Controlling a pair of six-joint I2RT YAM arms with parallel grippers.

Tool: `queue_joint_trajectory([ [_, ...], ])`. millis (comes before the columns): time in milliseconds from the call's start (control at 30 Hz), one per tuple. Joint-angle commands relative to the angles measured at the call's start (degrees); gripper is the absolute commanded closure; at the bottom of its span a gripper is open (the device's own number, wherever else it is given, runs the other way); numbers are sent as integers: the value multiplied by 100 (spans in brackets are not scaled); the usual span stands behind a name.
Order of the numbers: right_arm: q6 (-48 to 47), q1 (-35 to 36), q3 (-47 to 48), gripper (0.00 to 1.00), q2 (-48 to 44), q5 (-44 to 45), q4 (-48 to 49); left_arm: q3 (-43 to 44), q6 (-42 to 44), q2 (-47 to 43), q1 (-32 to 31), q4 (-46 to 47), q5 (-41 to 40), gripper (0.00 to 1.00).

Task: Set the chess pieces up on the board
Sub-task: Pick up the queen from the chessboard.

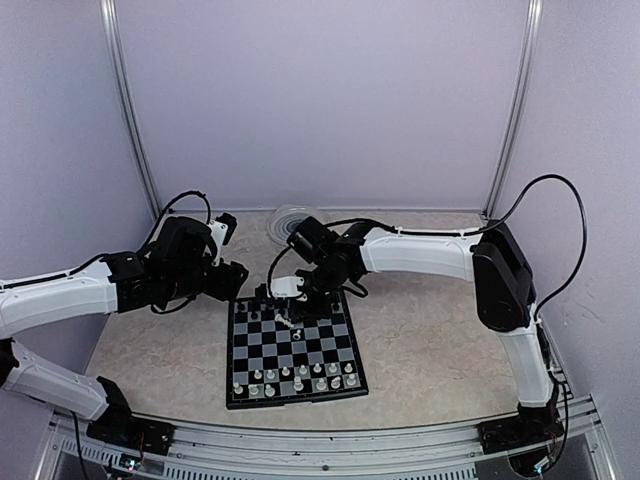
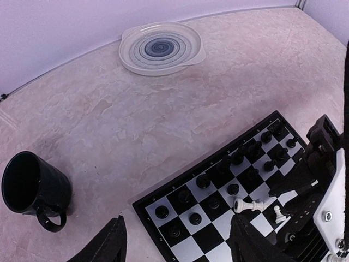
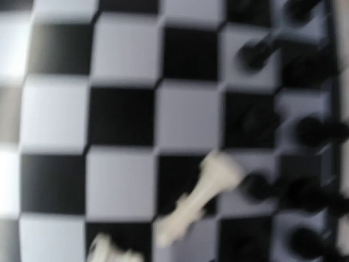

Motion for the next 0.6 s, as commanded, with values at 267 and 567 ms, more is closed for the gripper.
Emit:
queue_joint_trajectory([
  [267, 775, -7, 811, 70, 730, -262, -222, 195, -27, 20, -54, -61, 6, 36],
  [567, 873, -7, 914, 68, 950, -124, -298, 218, -9, 62, -81, -104, 3, 36],
])
